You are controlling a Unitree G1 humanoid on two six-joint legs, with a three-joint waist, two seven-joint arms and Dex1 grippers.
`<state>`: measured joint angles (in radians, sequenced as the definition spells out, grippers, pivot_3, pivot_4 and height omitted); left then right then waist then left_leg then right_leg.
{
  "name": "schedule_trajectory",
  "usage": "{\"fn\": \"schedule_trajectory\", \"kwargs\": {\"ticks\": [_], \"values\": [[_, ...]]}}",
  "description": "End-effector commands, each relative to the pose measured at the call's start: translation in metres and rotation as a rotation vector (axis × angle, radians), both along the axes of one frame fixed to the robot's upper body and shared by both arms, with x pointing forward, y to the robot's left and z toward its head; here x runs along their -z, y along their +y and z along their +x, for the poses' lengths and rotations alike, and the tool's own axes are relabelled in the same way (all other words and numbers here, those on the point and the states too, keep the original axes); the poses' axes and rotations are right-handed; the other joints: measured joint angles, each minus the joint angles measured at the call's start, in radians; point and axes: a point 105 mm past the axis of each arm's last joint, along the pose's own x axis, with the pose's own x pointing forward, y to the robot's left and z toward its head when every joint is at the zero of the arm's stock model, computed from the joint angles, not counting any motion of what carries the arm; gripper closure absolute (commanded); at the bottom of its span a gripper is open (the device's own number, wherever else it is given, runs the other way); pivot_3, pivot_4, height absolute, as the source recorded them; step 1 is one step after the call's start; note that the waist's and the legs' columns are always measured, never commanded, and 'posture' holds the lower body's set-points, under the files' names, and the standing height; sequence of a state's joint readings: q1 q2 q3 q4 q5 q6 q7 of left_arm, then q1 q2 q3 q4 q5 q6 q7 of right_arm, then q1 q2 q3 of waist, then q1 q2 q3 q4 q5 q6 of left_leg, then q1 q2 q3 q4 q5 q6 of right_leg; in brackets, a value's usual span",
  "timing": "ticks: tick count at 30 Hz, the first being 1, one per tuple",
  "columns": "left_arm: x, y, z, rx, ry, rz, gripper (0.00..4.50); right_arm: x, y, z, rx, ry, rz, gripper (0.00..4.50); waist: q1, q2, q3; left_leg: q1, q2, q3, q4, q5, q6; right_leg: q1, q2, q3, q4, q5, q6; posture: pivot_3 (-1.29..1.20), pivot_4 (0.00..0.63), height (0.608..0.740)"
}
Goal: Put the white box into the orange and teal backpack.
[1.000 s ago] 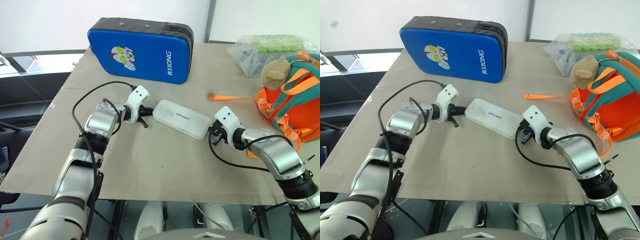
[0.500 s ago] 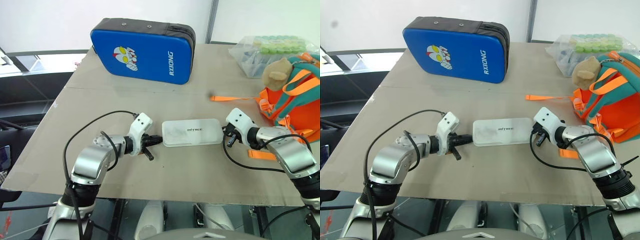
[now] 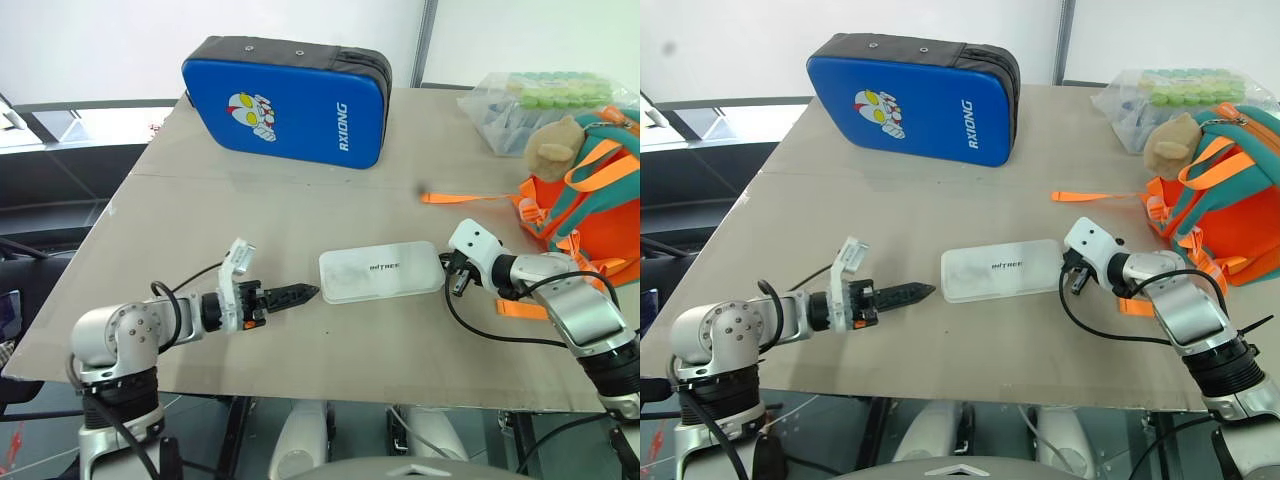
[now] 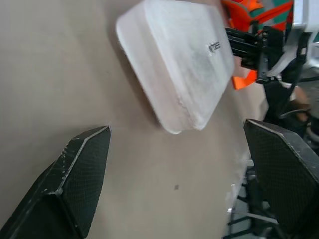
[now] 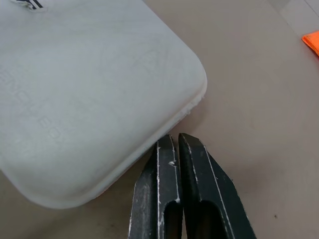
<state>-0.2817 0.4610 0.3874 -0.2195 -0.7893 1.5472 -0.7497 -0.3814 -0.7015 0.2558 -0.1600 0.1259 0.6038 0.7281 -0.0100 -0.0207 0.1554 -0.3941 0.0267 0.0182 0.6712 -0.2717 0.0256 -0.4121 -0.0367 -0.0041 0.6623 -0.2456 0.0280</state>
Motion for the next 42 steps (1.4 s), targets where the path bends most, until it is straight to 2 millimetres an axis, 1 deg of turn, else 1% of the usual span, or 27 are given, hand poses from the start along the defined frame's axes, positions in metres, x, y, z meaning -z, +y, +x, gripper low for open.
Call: {"fn": "schedule_trajectory", "kwargs": {"ticks": [1, 4, 7, 12, 15, 16, 19, 20, 23, 24, 25, 26, 27, 28, 29, 31, 34, 35, 36, 38, 40, 42], "values": [[0.005, -0.006, 0.004, -0.022, 0.024, -0.011, 0.06, -0.010, 0.003, -0.001, -0.023, -0.033, 0.016, 4.50, 0.000, 0.000, 0.000, 0.000, 0.000, 0.000, 0.000, 0.000, 0.000, 0.000, 0.000, 0.000, 0.000, 0.000, 0.000, 0.00, 0.150, 0.740], [0.008, -0.017, 0.010, -0.027, 0.047, -0.038, 0.06, -0.009, 0.004, -0.003, -0.037, -0.029, 0.009, 4.50, 0.001, 0.001, 0.000, 0.000, 0.000, 0.000, 0.000, 0.000, 0.000, 0.000, 0.000, 0.001, 0.000, 0.000, 0.000, 0.00, 0.150, 0.740], [0.012, -0.026, 0.017, -0.036, 0.069, -0.059, 0.06, -0.007, 0.013, -0.006, -0.081, -0.024, 0.013, 4.50, 0.003, 0.000, -0.001, 0.001, -0.001, 0.000, 0.000, 0.000, 0.000, 0.001, 0.000, 0.001, 0.000, 0.000, 0.000, 0.00, 0.150, 0.740], [0.012, -0.045, 0.026, -0.006, 0.083, -0.119, 0.06, 0.003, 0.043, -0.017, -0.176, 0.018, 0.052, 4.50, 0.002, 0.001, -0.002, 0.003, -0.001, 0.000, 0.000, 0.000, 0.000, 0.003, 0.000, 0.001, 0.000, 0.000, 0.000, 0.00, 0.150, 0.740], [0.010, -0.051, 0.026, 0.017, 0.078, -0.133, 0.06, 0.005, 0.049, -0.016, -0.174, 0.011, 0.067, 4.50, 0.000, 0.001, -0.002, 0.003, -0.001, 0.000, 0.000, 0.000, 0.000, 0.003, 0.000, 0.001, 0.001, 0.000, 0.000, 0.00, 0.150, 0.740], [0.010, -0.052, 0.026, 0.017, 0.076, -0.135, 0.28, 0.004, 0.049, -0.015, -0.165, 0.002, 0.073, 4.50, 0.000, 0.001, -0.002, 0.004, -0.001, 0.000, 0.000, 0.000, 0.000, 0.003, 0.000, 0.001, 0.001, 0.000, 0.000, 0.00, 0.150, 0.740], [0.009, -0.049, 0.024, 0.020, 0.071, -0.147, 1.20, -0.011, 0.037, -0.007, -0.085, -0.046, 0.132, 4.50, -0.001, 0.000, -0.002, 0.004, -0.001, 0.000, 0.000, 0.000, 0.000, 0.003, 0.000, 0.001, 0.001, 0.000, 0.000, 0.00, 0.150, 0.740], [0.009, -0.048, 0.024, 0.019, 0.071, -0.147, 1.70, -0.013, 0.034, -0.006, -0.066, -0.052, 0.145, 4.50, -0.001, 0.000, -0.002, 0.003, -0.001, 0.000, 0.000, 0.000, 0.000, 0.003, 0.000, 0.001, 0.001, 0.000, 0.000, 0.00, 0.150, 0.740], [0.009, -0.046, 0.024, -0.002, 0.068, -0.154, 2.46, -0.030, 0.013, -0.013, 0.010, -0.085, 0.198, 4.50, 0.010, 0.000, -0.002, 0.000, -0.001, -0.002, 0.000, 0.001, -0.001, 0.002, -0.002, 0.001, -0.001, 0.000, 0.000, 0.00, 0.150, 0.740], [0.009, -0.045, 0.024, -0.006, 0.066, -0.156, 2.88, -0.034, 0.008, -0.016, 0.030, -0.072, 0.223, 4.50, 0.010, 0.000, -0.002, 0.000, -0.001, -0.002, 0.000, 0.001, -0.002, 0.002, -0.002, 0.001, -0.001, 0.000, 0.000, 0.00, 0.150, 0.740], [0.007, -0.045, 0.024, -0.011, 0.057, -0.160, 3.29, -0.043, -0.002, -0.018, 0.078, -0.091, 0.258, 4.26, 0.011, 0.000, -0.002, -0.001, -0.001, -0.002, 0.000, 0.001, -0.001, 0.001, -0.002, 0.002, -0.001, 0.000, 0.000, 0.00, 0.150, 0.740], [0.005, -0.044, 0.025, -0.015, 0.048, -0.164, 3.39, -0.053, -0.011, -0.025, 0.112, -0.094, 0.300, 3.98, 0.011, 0.000, -0.002, -0.001, -0.001, -0.002, 0.000, 0.000, -0.001, 0.001, -0.002, 0.001, -0.001, 0.000, 0.000, 0.00, 0.150, 0.740], [0.004, -0.043, 0.025, -0.019, 0.038, -0.166, 3.39, -0.062, -0.019, -0.033, 0.140, -0.104, 0.329, 3.64, 0.014, 0.000, -0.002, -0.001, -0.001, -0.002, 0.000, 0.000, -0.001, 0.001, -0.003, 0.001, -0.001, 0.000, 0.000, 0.00, 0.150, 0.740], [0.002, -0.043, 0.025, -0.022, 0.027, -0.166, 3.39, -0.069, -0.026, -0.040, 0.169, -0.114, 0.345, 3.19, 0.017, 0.000, -0.002, -0.001, -0.002, -0.003, 0.000, 0.000, 0.000, 0.002, -0.003, 0.001, -0.001, 0.000, 0.000, 0.00, 0.150, 0.740], [0.001, -0.042, 0.025, -0.023, 0.021, -0.165, 3.39, -0.072, -0.029, -0.045, 0.185, -0.116, 0.353, 2.66, 0.019, 0.000, -0.002, -0.001, -0.002, -0.003, 0.000, 0.000, 0.000, 0.002, -0.002, 0.001, -0.001, 0.000, 0.000, 0.00, 0.150, 0.740], [-0.008, -0.040, 0.027, -0.041, -0.014, -0.197, 3.39, -0.085, -0.049, -0.062, 0.287, -0.150, 0.389, 1.74, 0.019, 0.000, -0.002, 0.000, -0.002, -0.003, 0.000, 0.000, 0.000, 0.002, -0.002, 0.001, -0.001, 0.000, 0.000, 0.00, 0.150, 0.740], [-0.017, -0.038, 0.029, -0.057, -0.056, -0.218, 3.40, -0.094, -0.070, -0.084, 0.410, -0.174, 0.414, 0.25, 0.019, 0.000, -0.002, 0.000, -0.001, -0.003, -0.001, 0.000, 0.000, 0.002, -0.001, 0.001, -0.001, 0.000, 0.000, 0.00, 0.150, 0.740], [-0.020, -0.037, 0.030, -0.059, -0.070, -0.227, 3.40, -0.096, -0.079, -0.086, 0.488, -0.202, 0.412, 0.00, 0.018, 0.000, -0.002, 0.000, -0.001, -0.003, -0.001, 0.000, 0.000, 0.002, -0.001, 0.001, -0.001, 0.000, 0.000, 0.00, 0.150, 0.740], [-0.024, -0.038, 0.031, -0.057, -0.087, -0.227, 3.40, -0.098, -0.088, -0.088, 0.564, -0.221, 0.421, 0.00, 0.016, 0.000, -0.002, 0.000, -0.001, -0.003, -0.001, 0.000, 0.000, 0.002, -0.001, 0.002, 0.000, 0.000, 0.000, 0.00, 0.150, 0.740], [-0.029, -0.038, 0.031, -0.047, -0.117, -0.225, 3.40, -0.100, -0.099, -0.089, 0.662, -0.248, 0.436, 0.00, 0.014, 0.000, -0.002, 0.000, -0.002, -0.002, -0.001, 0.000, 0.000, 0.002, 0.000, 0.002, 0.000, 0.000, 0.000, 0.00, 0.150, 0.740], [-0.036, -0.041, 0.031, -0.027, -0.145, -0.242, 3.40, -0.104, -0.112, -0.082, 0.786, -0.294, 0.466, 0.00, 0.011, 0.000, -0.002, 0.001, -0.002, -0.002, -0.001, 0.000, 0.000, 0.002, 0.000, 0.002, 0.000, 0.000, 0.000, 0.00, 0.150, 0.740], [-0.038, -0.044, 0.031, -0.012, -0.162, -0.238, 3.40, -0.108, -0.121, -0.068, 0.870, -0.331, 0.504, 0.00, 0.006, 0.000, -0.002, 0.001, -0.003, -0.001, -0.001, 0.000, 0.000, 0.002, 0.000, 0.002, 0.000, 0.000, 0.000, 0.00, 0.150, 0.740]]}}
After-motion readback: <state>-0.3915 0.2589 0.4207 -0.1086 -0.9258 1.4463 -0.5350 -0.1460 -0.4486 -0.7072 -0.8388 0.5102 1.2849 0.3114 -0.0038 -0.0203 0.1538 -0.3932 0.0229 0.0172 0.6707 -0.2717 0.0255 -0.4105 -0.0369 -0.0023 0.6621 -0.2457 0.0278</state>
